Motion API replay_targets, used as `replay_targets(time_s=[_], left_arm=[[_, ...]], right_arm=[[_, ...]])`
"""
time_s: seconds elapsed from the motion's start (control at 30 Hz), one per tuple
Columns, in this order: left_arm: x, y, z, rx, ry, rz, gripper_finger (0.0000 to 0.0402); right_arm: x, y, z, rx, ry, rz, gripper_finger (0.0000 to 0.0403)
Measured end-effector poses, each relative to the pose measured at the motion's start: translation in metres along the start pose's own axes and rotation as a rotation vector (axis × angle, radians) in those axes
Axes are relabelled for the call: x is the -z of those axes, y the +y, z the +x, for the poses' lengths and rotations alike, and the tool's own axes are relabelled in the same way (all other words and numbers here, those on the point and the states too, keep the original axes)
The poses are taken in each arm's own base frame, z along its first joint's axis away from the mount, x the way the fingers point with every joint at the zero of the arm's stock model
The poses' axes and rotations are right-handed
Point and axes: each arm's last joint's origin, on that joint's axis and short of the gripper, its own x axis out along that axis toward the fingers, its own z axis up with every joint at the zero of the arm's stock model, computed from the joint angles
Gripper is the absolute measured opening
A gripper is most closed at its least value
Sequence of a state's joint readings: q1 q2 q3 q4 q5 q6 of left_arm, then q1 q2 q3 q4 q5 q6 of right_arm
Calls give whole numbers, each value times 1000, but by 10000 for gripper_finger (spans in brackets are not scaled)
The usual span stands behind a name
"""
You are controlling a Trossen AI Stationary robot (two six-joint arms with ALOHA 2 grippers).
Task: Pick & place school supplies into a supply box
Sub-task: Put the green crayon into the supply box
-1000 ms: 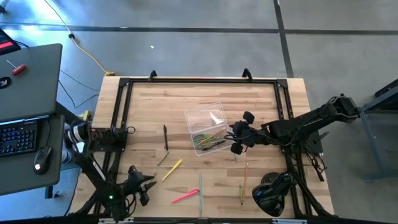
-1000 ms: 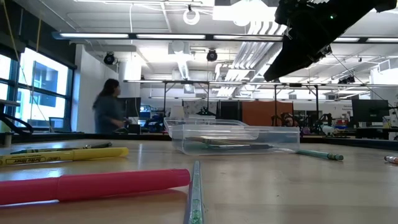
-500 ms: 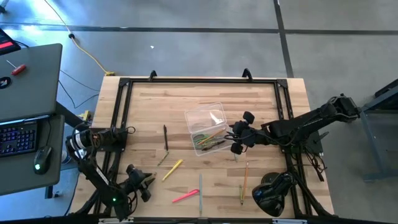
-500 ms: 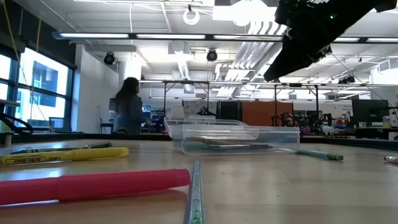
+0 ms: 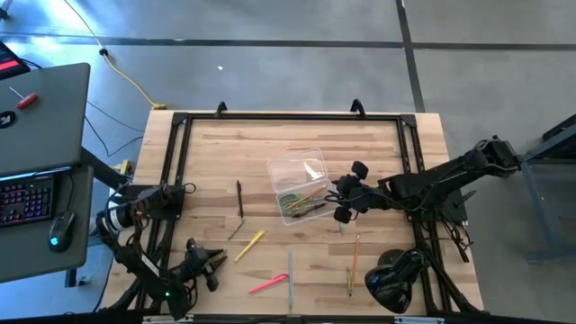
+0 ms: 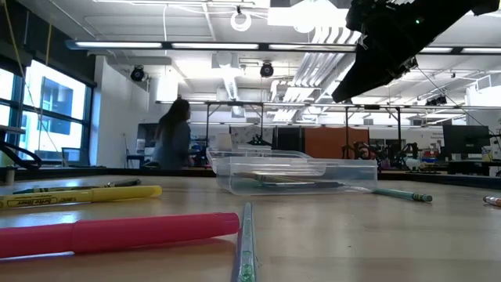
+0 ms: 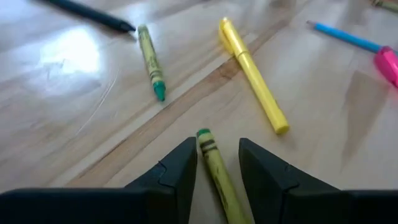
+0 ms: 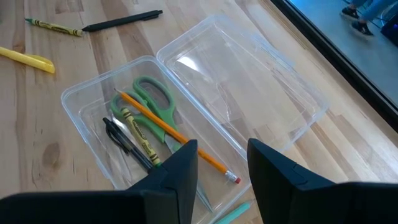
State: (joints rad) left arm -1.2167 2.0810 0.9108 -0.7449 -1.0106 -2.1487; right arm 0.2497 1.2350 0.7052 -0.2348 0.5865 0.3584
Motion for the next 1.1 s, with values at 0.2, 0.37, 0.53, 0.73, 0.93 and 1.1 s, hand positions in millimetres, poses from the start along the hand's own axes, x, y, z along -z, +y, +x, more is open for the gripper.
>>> replay_targets(time_s=[0.2,0.37,0.53,0.73,0.93,1.1], left_arm=[[8,2,6,23,-62,22,159],[11,3,7,27,-64,28,152],[12,5,5,37,-72,41,85],[12,6,5,40,-89,38,36],[11,7,5,37,-97,25,48],[-8,3,1,22,-85,-38,38]], right_arm=[[0,1,0,-37,12,1,119],[1,3,0,-113,37,3,119],[1,6,-1,-195,67,4,119],[2,7,-1,-256,89,3,119],[2,8,-1,-260,90,4,119],[2,8,-1,-261,90,4,119]])
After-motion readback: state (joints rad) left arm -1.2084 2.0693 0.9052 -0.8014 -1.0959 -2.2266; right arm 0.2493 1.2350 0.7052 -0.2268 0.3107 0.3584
